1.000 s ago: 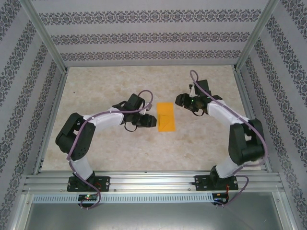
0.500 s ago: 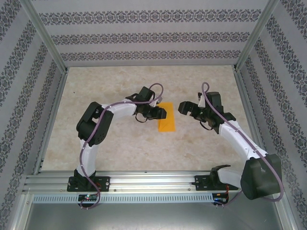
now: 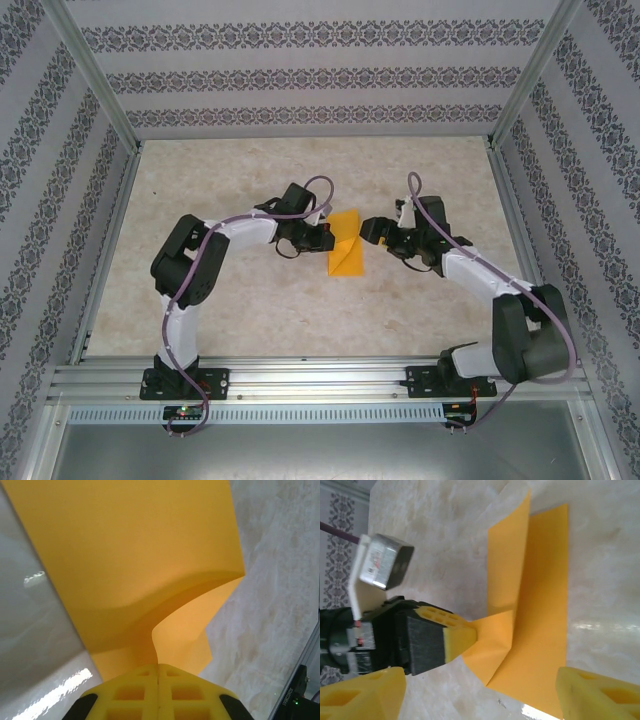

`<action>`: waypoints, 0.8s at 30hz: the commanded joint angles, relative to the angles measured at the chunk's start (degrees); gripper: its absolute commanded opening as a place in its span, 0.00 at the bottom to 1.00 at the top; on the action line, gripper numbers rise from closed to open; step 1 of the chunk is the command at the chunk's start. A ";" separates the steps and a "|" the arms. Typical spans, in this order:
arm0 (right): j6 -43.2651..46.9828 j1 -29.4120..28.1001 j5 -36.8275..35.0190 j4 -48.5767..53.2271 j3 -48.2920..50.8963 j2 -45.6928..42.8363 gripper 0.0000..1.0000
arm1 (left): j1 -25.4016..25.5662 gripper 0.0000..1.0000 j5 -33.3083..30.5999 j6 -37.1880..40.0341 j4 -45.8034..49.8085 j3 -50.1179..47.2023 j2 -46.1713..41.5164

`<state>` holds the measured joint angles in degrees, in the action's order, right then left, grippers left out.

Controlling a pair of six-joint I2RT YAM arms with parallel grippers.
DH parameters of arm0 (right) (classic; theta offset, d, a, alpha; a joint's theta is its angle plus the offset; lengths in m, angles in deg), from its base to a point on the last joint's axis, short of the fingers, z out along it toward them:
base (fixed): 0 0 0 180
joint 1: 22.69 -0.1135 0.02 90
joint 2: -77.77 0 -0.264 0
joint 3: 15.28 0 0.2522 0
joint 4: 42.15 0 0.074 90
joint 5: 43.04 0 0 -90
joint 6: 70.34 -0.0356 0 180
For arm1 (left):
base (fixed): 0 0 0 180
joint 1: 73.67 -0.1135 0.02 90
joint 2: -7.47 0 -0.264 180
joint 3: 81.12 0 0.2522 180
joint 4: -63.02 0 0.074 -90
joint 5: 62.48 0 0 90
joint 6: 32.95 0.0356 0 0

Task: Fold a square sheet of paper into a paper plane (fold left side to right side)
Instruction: Turn over the paper at the center of the table.

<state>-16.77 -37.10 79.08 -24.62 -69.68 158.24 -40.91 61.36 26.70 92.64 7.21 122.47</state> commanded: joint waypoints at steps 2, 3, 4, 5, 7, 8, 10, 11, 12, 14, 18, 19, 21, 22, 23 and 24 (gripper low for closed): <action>-3.18 -2.44 2.95 -6.10 -1.74 5.09 0.75 | -0.85 0.08 -0.53 -0.30 -2.67 -1.39 -3.38; -3.21 -2.92 2.87 -6.36 -2.16 5.95 0.74 | -0.85 0.09 -0.53 -0.26 -2.62 -1.36 -3.37; -3.30 -3.49 2.65 -6.57 -2.60 6.83 0.74 | -0.85 0.09 -0.67 -0.32 -2.65 -1.35 -3.38; -3.22 -3.98 2.30 -6.58 -3.04 7.75 0.74 | -0.93 0.09 -0.54 -0.31 -2.70 -1.35 -3.28; -3.08 -4.37 1.75 -6.41 -3.98 9.54 0.73 | -0.94 0.10 -0.70 -0.33 -2.67 -1.35 -3.22; -3.28 -4.39 1.68 -6.57 -4.32 10.67 0.72 | -0.94 0.10 -0.71 -0.33 -2.66 -1.44 -3.32; -3.64 -4.39 1.76 -7.10 -5.08 12.67 0.70 | -1.07 0.10 -0.97 -0.24 -2.54 -1.60 -3.38; -3.83 -4.39 2.08 -7.54 -5.44 13.91 0.69 | -1.11 0.10 -0.96 -0.30 -2.55 -1.77 -3.44; -3.89 -4.39 2.37 -7.86 -5.79 14.66 0.68 | -1.20 0.10 -1.03 -0.33 -2.57 -1.86 -3.45; -4.18 -4.48 2.92 -8.46 -6.77 16.52 0.64 | -1.29 0.10 -0.97 -0.46 -2.70 -2.05 -3.46; -4.40 -4.44 3.68 -9.84 -8.16 18.86 0.55 | -1.33 0.11 -1.19 -0.41 -2.68 -2.14 -3.43; -4.57 -4.39 3.93 -10.35 -8.43 19.38 0.54 | -1.38 0.11 -1.15 -0.41 -2.65 -2.08 -3.37; -5.01 -4.43 4.41 -11.06 -8.80 20.39 0.50 | -1.46 0.12 -1.28 -0.50 -2.65 -2.06 -3.28; -5.13 -4.41 4.91 -11.29 -9.16 20.88 0.46 | -1.52 0.12 -1.41 -0.50 -2.56 -2.06 -3.21; -5.23 -4.55 5.05 -11.35 -9.28 21.19 0.43 | -1.55 0.12 -1.54 -0.48 -2.54 -1.99 -3.16; -5.29 -4.49 5.14 -11.50 -9.34 21.35 0.40 | -1.59 0.13 -1.72 -0.45 -2.37 -1.97 -3.12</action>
<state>-21.73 -41.34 82.51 -33.25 -77.29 178.50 -41.42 60.42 26.51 91.41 5.44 120.57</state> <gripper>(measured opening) 0.425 0.128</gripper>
